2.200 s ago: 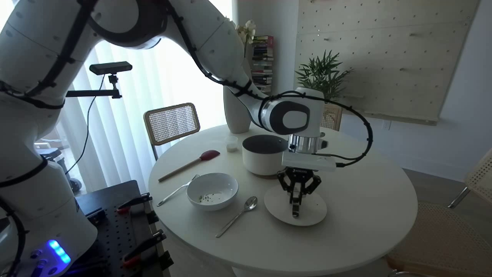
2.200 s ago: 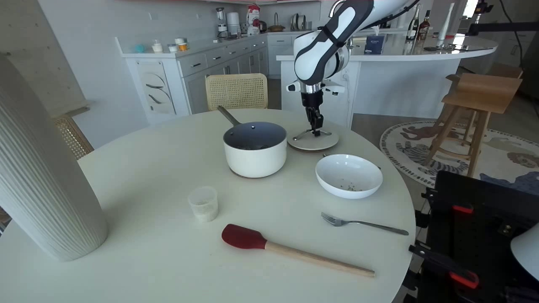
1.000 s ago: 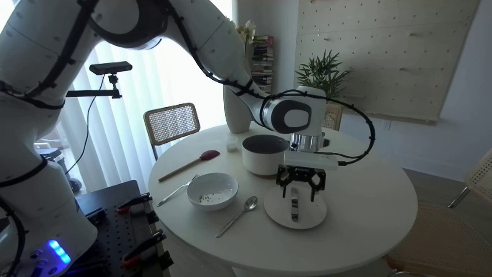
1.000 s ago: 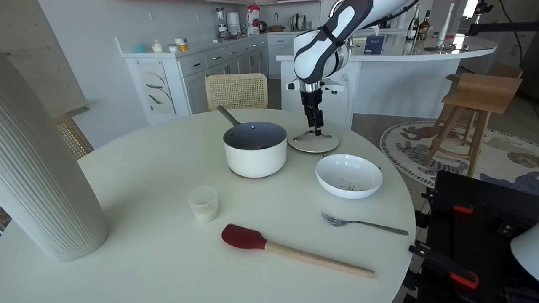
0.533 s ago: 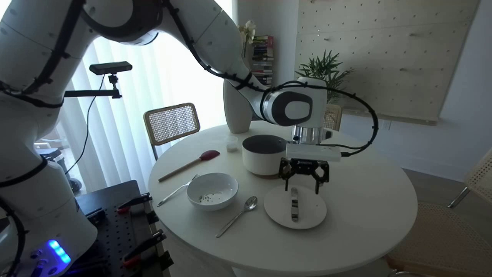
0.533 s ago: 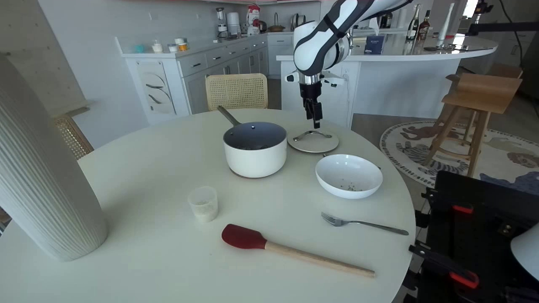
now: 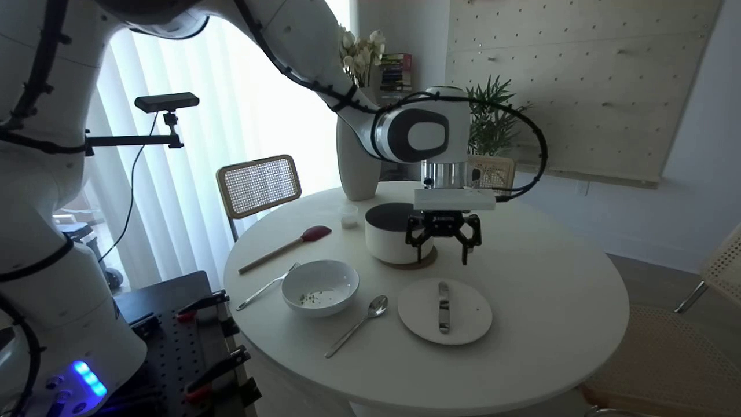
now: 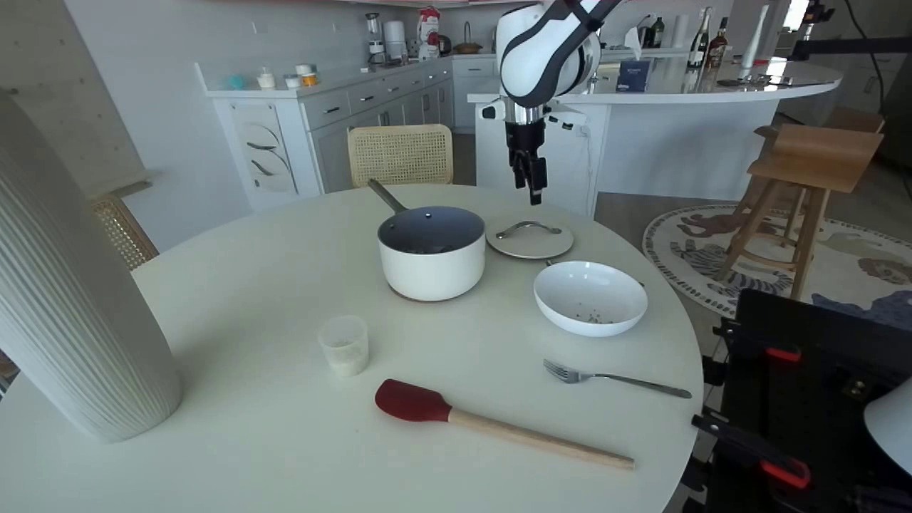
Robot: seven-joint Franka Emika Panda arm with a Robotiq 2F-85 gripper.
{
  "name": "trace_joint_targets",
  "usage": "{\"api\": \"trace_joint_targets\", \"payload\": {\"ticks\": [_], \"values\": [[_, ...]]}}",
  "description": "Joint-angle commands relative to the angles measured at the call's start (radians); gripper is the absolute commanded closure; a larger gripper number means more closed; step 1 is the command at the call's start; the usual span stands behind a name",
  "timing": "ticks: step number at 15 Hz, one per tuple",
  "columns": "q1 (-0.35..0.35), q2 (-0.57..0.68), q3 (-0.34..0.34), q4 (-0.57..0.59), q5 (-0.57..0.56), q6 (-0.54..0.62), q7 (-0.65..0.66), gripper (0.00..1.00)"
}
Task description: Remove the white lid from the white pot
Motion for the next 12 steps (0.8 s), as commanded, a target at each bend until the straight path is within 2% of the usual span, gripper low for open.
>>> {"api": "trace_joint_targets", "payload": {"ticks": [1,6,12], "values": [[0.048,-0.159,-0.013,-0.196,-0.048,0.086,0.027,0.00],[0.114,-0.333,-0.021,-0.431,-0.140,0.189,0.086,0.00],[0.171,-0.459,-0.026,-0.565,-0.307,0.243,0.220,0.00]]}}
